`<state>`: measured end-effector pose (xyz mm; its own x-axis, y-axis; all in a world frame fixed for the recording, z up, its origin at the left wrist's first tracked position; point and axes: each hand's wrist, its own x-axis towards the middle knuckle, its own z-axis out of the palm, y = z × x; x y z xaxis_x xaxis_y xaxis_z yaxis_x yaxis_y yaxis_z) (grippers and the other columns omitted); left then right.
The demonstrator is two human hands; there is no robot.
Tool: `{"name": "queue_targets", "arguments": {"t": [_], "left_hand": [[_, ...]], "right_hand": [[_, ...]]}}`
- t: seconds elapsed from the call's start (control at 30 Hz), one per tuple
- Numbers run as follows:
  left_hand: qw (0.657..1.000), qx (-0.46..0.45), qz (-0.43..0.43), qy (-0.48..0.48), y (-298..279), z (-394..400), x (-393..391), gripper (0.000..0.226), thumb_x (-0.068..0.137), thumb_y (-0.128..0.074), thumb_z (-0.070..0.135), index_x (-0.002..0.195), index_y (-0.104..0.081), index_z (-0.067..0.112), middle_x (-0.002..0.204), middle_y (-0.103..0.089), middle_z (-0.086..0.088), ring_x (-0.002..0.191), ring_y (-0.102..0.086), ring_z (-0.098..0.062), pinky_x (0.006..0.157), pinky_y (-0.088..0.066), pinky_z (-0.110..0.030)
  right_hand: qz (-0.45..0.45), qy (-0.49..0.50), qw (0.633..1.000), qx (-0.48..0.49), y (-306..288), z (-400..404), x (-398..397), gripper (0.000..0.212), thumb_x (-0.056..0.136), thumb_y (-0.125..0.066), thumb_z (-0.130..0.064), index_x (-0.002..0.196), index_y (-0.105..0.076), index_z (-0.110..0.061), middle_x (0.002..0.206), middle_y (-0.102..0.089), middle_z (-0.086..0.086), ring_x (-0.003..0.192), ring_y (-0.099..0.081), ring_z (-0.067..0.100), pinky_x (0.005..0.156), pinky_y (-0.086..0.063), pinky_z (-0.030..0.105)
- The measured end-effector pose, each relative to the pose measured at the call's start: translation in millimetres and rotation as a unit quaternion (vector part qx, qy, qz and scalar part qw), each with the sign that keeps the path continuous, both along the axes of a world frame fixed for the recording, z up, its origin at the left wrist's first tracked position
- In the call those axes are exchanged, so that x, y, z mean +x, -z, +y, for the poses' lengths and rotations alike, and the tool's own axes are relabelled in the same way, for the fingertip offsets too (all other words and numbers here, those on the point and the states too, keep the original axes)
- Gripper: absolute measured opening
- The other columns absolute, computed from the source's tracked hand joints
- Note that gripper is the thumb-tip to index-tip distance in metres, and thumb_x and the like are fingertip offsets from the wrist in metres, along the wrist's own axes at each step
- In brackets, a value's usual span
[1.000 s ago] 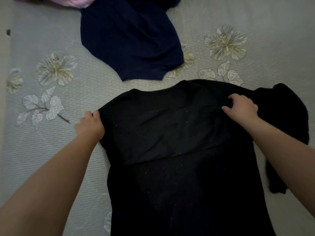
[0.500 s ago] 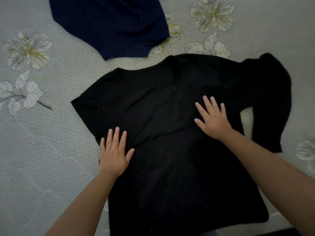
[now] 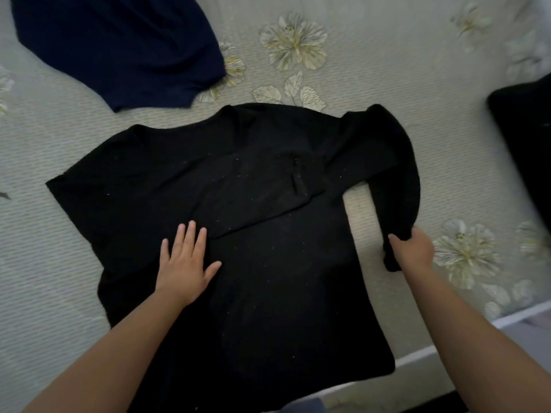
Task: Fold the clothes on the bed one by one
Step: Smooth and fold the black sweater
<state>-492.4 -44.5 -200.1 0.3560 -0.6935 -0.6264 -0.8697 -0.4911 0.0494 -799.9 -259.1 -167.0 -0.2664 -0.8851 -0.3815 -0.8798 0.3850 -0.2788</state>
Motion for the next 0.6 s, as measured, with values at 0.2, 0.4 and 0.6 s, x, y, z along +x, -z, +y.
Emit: {"name": "queue_targets", "arguments": {"t": [0.2, 0.4, 0.6], "left_hand": [[0.999, 0.0, 0.034, -0.021, -20.9, -7.6, 7.0, 0.067, 0.096, -0.031, 0.046, 0.148, 0.0, 0.018, 0.155, 0.011, -0.004, 0.142, 0.013, -0.019, 0.115, -0.002, -0.041], [0.992, -0.068, -0.011, -0.107, -53.1, 19.3, 27.1, 0.057, 0.096, -0.038, 0.036, 0.145, -0.021, 0.011, 0.155, -0.01, -0.01, 0.144, -0.004, -0.024, 0.114, -0.016, -0.04], [0.971, -0.09, -0.034, -0.219, -63.5, 85.0, 72.3, 0.043, 0.089, -0.056, 0.014, 0.122, -0.048, -0.012, 0.126, -0.046, -0.032, 0.119, -0.04, -0.043, 0.102, -0.031, -0.05]], "right_hand": [[-0.161, -0.024, 0.982, -0.099, -50.3, -9.3, 33.9, 0.04, 0.085, -0.057, -0.008, 0.124, -0.049, -0.003, 0.108, -0.059, 0.011, 0.103, -0.054, 0.022, 0.084, -0.038, 0.024], [-0.235, -0.318, 0.898, -0.194, -119.6, 37.8, 144.4, 0.05, 0.072, -0.058, -0.006, 0.12, -0.054, 0.006, 0.113, -0.055, 0.025, 0.105, -0.055, 0.034, 0.091, -0.039, 0.027], [-0.211, -0.597, 0.761, 0.141, -101.1, 88.5, 257.7, 0.046, 0.089, -0.055, -0.033, 0.132, -0.049, -0.019, 0.141, -0.042, 0.005, 0.132, -0.032, 0.023, 0.109, -0.026, 0.036]]}}
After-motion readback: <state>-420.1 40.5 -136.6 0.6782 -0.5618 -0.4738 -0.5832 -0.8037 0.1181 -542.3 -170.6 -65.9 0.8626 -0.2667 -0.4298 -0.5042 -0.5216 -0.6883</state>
